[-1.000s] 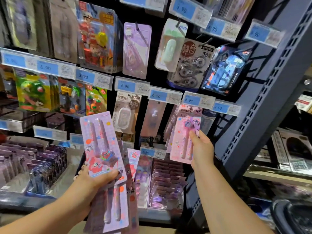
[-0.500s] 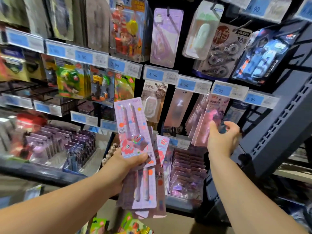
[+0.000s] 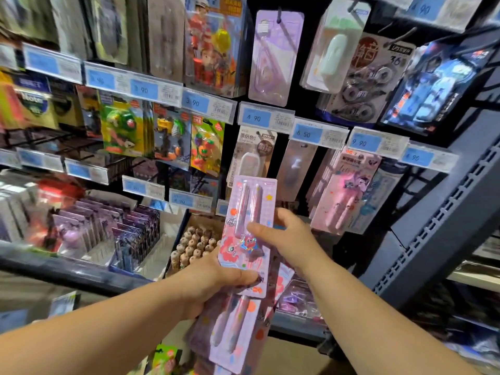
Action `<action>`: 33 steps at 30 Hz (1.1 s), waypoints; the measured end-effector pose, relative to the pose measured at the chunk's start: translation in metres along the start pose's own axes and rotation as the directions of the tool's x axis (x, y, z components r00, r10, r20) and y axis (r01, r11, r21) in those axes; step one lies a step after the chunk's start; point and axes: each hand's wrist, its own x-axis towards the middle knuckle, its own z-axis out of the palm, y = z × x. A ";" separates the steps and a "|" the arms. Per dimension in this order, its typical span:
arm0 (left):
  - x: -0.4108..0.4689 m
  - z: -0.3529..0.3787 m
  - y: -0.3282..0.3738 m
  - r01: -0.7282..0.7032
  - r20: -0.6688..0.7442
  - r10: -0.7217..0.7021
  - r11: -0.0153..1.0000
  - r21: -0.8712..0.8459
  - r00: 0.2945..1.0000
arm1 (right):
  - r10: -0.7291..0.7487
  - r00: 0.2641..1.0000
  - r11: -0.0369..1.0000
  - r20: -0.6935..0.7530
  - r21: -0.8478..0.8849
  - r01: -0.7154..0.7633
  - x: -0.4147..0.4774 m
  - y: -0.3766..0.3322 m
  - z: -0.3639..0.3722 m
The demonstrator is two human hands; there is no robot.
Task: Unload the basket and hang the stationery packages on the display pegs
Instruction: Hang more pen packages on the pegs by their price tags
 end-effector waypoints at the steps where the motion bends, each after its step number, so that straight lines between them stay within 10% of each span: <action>1: 0.000 -0.001 0.000 0.006 0.007 -0.006 1.000 0.011 1.000 | 0.002 1.000 1.000 0.014 -0.007 -0.002 0.000 0.001 0.000; 21: -0.002 0.010 -0.008 -0.092 0.234 0.102 0.994 -0.053 0.967 | 0.014 0.983 0.992 -0.186 0.128 0.010 0.001 -0.004 0.005; 33: 0.003 0.001 -0.004 -0.124 -0.002 0.124 0.992 -0.005 0.992 | 0.129 0.932 0.934 -0.340 0.357 0.001 0.008 0.000 0.000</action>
